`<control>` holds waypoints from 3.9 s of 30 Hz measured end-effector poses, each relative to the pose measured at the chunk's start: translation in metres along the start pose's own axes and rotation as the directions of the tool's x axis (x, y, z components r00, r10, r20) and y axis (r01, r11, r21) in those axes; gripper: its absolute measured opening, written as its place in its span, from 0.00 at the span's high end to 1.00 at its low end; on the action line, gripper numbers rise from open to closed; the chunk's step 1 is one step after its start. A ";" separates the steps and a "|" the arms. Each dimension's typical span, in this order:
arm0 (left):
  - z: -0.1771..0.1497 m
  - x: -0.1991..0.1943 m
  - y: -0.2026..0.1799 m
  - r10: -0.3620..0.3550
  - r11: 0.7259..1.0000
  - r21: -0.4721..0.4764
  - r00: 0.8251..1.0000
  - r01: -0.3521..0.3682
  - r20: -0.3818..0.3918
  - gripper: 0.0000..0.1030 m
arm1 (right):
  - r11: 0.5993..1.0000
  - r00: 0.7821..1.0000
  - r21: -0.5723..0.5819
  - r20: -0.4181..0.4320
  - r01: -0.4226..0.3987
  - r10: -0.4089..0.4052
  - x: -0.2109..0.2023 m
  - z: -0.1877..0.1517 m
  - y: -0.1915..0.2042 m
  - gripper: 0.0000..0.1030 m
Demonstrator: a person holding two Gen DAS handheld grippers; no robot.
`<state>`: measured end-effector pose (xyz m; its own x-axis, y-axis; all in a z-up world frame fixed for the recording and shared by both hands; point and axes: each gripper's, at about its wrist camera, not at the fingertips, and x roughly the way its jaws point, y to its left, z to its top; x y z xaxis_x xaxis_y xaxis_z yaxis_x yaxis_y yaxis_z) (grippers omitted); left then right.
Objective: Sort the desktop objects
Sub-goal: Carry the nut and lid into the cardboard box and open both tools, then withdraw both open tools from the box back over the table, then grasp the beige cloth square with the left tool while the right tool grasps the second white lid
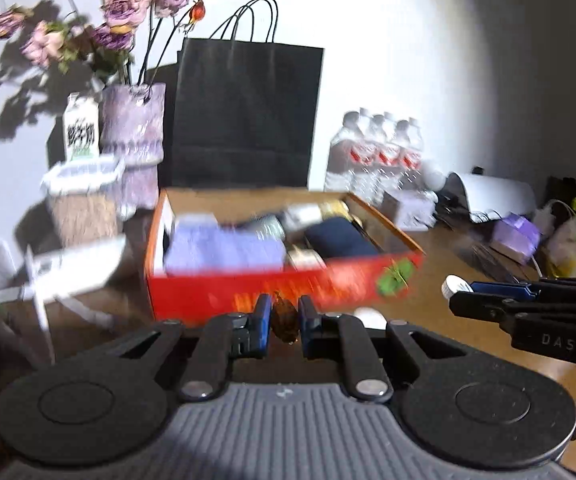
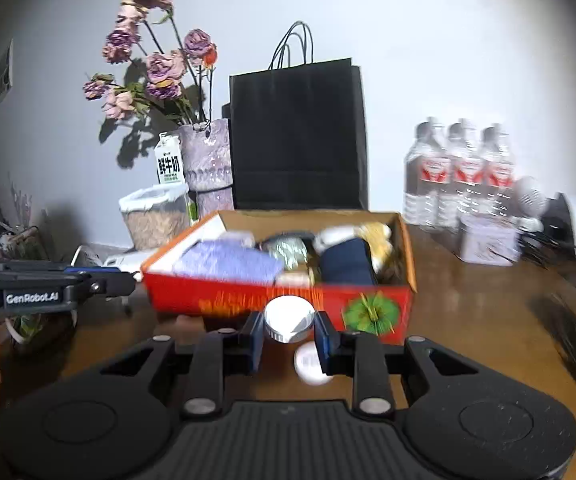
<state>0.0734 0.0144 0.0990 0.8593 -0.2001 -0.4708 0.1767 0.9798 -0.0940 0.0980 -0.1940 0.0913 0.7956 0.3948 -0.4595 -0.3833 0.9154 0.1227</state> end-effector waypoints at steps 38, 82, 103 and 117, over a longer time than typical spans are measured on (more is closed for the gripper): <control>0.049 0.058 0.037 0.149 0.987 -0.048 0.986 -0.153 -0.073 0.00 | 0.993 0.977 0.005 -0.180 0.118 -0.115 0.082 0.034 -0.003 0.27; -0.051 0.092 0.035 0.035 0.999 0.022 0.986 -0.032 -0.162 0.40 | 0.994 0.978 -0.031 -0.180 0.105 -0.108 0.101 -0.039 -0.003 0.28; -0.080 -0.006 -0.017 0.065 0.998 0.006 0.998 -0.065 -0.026 0.91 | 0.995 0.988 -0.031 -0.115 0.099 -0.101 0.040 -0.064 0.032 0.63; -0.093 -0.084 -0.042 0.043 0.999 0.025 0.998 -0.043 0.037 0.91 | 0.993 0.996 -0.081 -0.039 0.082 -0.086 -0.063 -0.093 0.074 0.63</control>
<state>-0.0503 -0.0098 0.0611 0.8834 -0.1582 -0.4412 0.1511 0.9872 -0.0515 -0.0241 -0.1587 0.0471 0.8066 0.3116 -0.5022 -0.3534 0.9354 0.0128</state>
